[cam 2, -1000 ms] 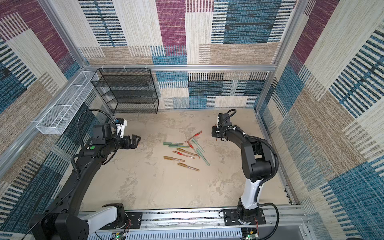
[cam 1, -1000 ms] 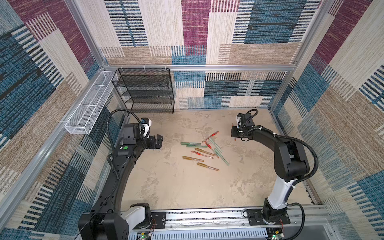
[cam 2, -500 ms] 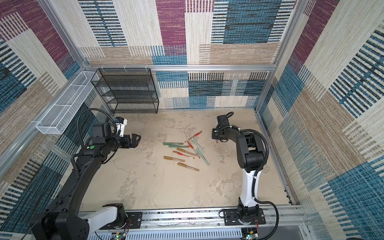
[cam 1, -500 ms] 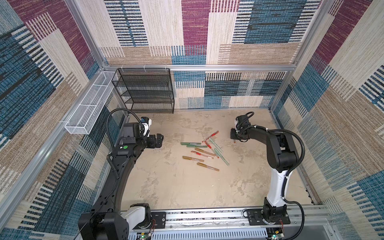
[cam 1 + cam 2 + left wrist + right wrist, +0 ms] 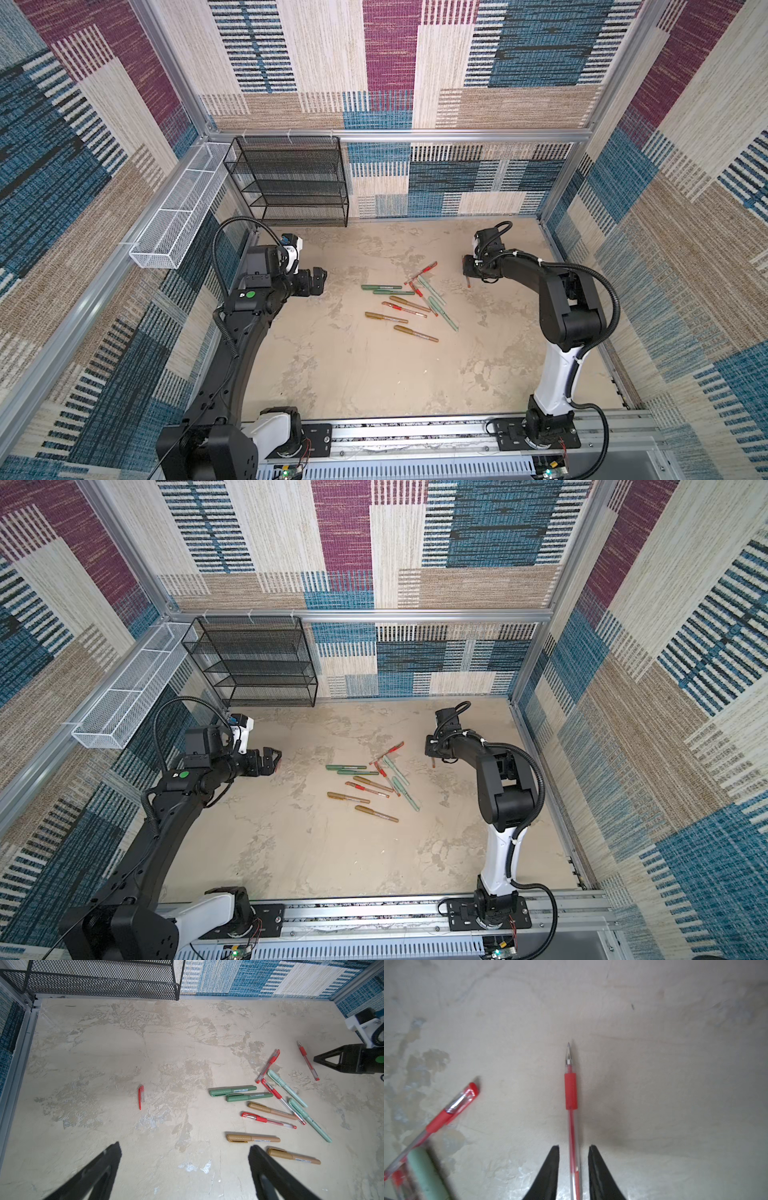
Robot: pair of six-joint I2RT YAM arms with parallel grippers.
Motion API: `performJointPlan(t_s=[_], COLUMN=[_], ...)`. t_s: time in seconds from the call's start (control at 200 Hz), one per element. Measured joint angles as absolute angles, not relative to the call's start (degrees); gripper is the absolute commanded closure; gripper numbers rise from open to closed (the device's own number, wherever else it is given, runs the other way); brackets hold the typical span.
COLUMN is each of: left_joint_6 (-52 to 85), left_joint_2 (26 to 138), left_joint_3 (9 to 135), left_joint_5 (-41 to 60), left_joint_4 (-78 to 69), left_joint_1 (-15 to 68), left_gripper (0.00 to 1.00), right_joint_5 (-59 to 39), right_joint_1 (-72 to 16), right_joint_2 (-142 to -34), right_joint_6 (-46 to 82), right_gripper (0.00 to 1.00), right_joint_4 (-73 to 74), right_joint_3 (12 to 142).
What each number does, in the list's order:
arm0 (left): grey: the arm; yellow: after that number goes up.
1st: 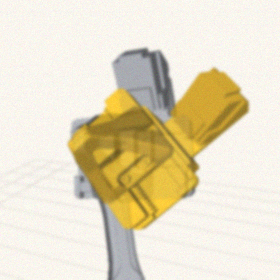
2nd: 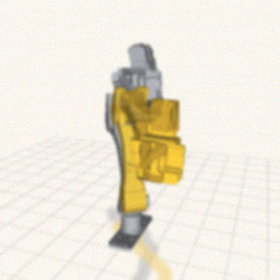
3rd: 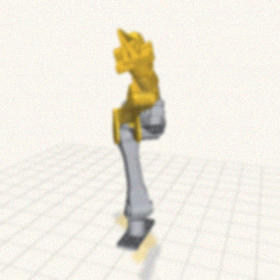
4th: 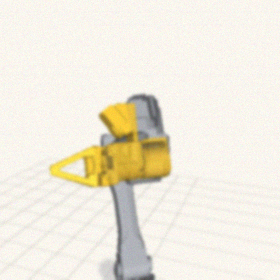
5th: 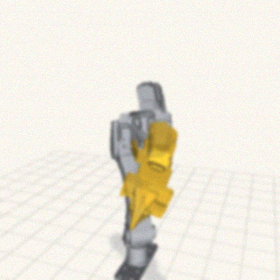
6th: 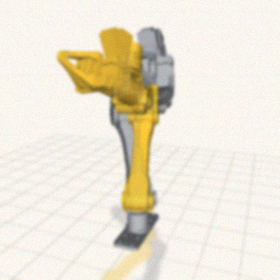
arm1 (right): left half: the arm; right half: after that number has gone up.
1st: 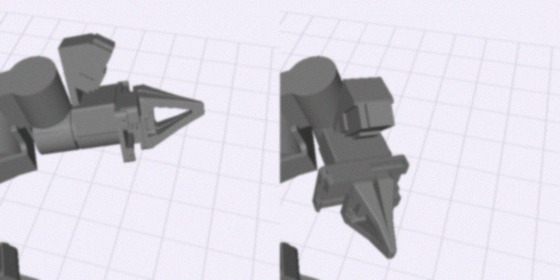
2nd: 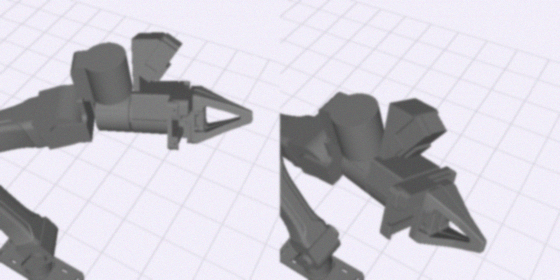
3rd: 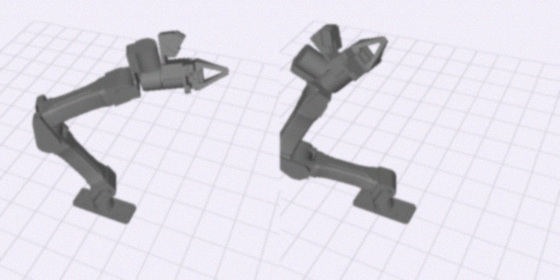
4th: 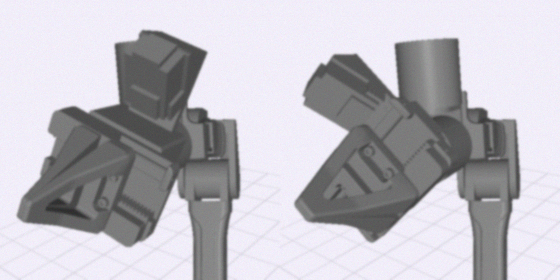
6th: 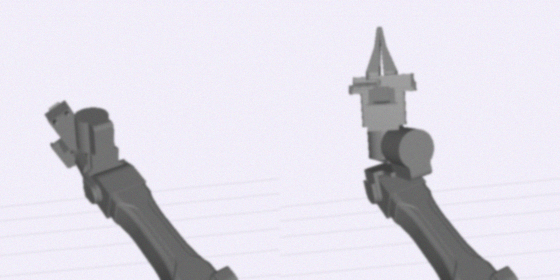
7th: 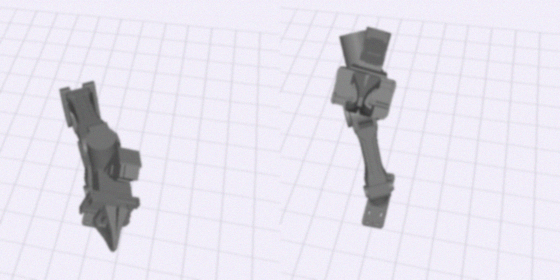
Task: Open the pen caps
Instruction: 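Lower the uncapped pen onto the table and open the right gripper, then move the right gripper over another capped red gel pen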
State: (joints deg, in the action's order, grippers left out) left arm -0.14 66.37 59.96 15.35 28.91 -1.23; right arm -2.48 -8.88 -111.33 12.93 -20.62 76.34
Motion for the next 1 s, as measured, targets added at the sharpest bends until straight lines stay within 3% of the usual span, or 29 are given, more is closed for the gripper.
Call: performJointPlan(t_s=[0.341,1.002], left_joint_6=[-0.1,-0.1], left_joint_2=[66.3,65.5], left_joint_3=[60.3,60.0], left_joint_5=[15.4,15.3], left_joint_4=[28.9,28.8], left_joint_1=[-1.4,-1.5], left_gripper=[0.01,0.01], right_joint_5=[-6.6,-13.7], right_joint_1=[-14.7,-20.4], right_joint_2=[-105.7,-125.0], right_joint_6=[16.9,23.4], right_gripper=[0.57,0.58], right_joint_4=[-19.9,-16.3], right_joint_3=[74.6,88.3])
